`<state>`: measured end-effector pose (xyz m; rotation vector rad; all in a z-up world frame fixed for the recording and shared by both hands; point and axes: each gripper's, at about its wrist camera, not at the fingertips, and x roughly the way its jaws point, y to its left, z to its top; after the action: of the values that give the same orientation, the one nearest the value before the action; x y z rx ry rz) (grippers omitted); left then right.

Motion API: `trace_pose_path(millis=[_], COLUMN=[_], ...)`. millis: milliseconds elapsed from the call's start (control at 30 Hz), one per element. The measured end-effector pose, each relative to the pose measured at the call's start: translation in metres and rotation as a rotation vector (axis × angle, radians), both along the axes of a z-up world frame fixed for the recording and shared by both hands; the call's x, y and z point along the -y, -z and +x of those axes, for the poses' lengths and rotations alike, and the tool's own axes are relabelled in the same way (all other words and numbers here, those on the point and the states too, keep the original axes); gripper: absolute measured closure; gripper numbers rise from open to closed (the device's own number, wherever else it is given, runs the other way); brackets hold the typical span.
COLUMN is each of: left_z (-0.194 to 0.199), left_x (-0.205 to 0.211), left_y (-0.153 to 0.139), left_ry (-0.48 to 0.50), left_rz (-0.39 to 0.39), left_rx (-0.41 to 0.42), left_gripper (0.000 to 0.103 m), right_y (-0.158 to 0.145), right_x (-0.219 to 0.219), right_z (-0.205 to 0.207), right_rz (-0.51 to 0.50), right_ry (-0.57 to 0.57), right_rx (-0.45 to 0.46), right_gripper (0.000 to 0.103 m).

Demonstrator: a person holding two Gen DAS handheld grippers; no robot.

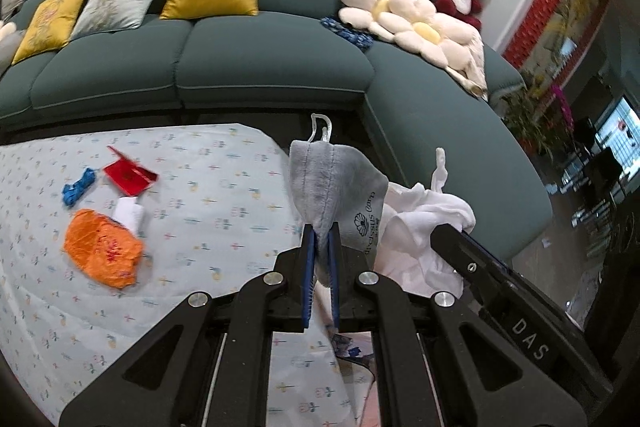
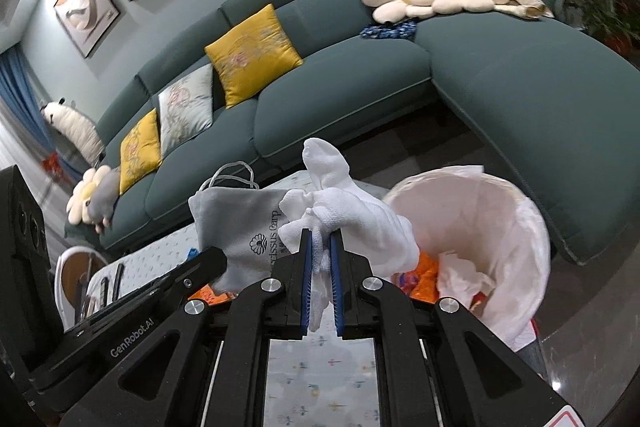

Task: Collect trash
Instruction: 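Carry the grey pouch and white glove over the bin and open both grippers, then move both open grippers back over the table toward the orange plastic bag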

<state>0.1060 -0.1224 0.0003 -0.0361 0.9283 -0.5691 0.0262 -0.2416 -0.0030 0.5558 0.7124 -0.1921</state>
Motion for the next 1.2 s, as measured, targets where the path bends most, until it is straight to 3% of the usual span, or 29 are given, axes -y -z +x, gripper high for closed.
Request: trace_pose_path(millis=[567,633,733,767,1200], left_z=[-0.008,-0.006,-0.004,-0.004,0.010], left_x=[0.082,0.088,0.093,0.094,0.079], left_y=[0.017,0.019,0.020,0.019,0.029], left_ry=[0.135,0.137,0.109,0.097,0.061], left_rz=[0.034,0.030,0.026,0.027,0.051], left_rx=[-0.014,-0.020,-0.012,0.003,-0.014], left_gripper=[0.095,0.093,0.060,0.056,0.055], right_y=[0.023,0.026,0.029,0.030,0.039], right_x=[0.064,0.071,0.077,0.078,0.067], right_z=[-0.019,-0.019,-0.017,-0.017,0.002], right_rz=[0.026,0.030,0.032,0.034,0.033], right_ry=[0.113,0.122,0.134,0.136,0.121], right_rx=[-0.034,-0.038,-0.045,-0.046,-0.073], right_gripper=[0.094,0.094,0.094,0.094,0.080])
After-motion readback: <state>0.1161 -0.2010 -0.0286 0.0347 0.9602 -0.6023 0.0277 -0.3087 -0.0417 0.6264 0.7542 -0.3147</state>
